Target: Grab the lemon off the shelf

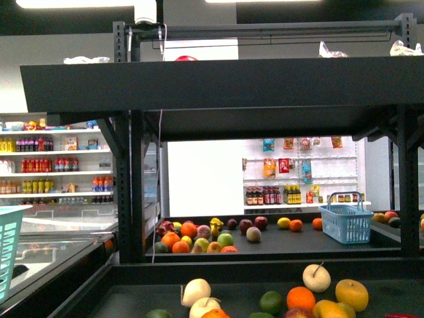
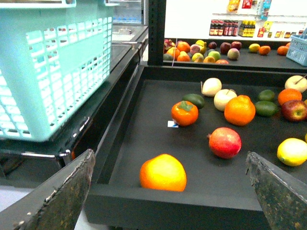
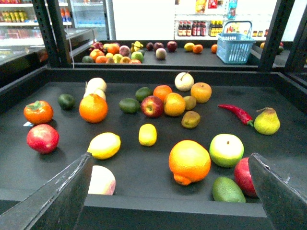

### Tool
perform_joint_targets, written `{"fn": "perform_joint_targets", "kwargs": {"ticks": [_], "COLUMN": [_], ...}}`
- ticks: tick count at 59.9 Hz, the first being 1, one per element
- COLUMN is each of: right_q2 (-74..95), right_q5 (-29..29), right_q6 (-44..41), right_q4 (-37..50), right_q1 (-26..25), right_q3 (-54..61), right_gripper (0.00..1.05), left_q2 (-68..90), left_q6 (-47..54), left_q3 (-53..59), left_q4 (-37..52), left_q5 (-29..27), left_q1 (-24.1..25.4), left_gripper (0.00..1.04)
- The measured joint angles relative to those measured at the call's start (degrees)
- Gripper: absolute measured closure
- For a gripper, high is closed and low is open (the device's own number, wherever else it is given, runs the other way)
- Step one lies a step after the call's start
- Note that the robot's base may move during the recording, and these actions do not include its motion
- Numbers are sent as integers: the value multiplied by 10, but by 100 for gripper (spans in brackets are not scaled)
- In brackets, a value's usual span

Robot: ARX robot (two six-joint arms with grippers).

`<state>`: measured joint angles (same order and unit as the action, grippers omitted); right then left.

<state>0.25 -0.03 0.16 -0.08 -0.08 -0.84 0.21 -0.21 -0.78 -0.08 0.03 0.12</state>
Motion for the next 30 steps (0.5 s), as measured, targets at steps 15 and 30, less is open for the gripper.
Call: {"fn": "perform_joint_targets", "kwargs": {"ticks": [15,30], "right_q2": [0,0], "right_q5": [0,0], "right_q6": [0,0], "right_q4": [0,0], "right_q1": [0,0], "right_q3": [0,0], "right_gripper": [7,7], "left_q2": [0,0], "left_q6": [0,0], "left_q3": [0,0], "left_q4": [0,0], "left_q5": [0,0], "left_q1": [0,0], "left_gripper": [8,8]}}
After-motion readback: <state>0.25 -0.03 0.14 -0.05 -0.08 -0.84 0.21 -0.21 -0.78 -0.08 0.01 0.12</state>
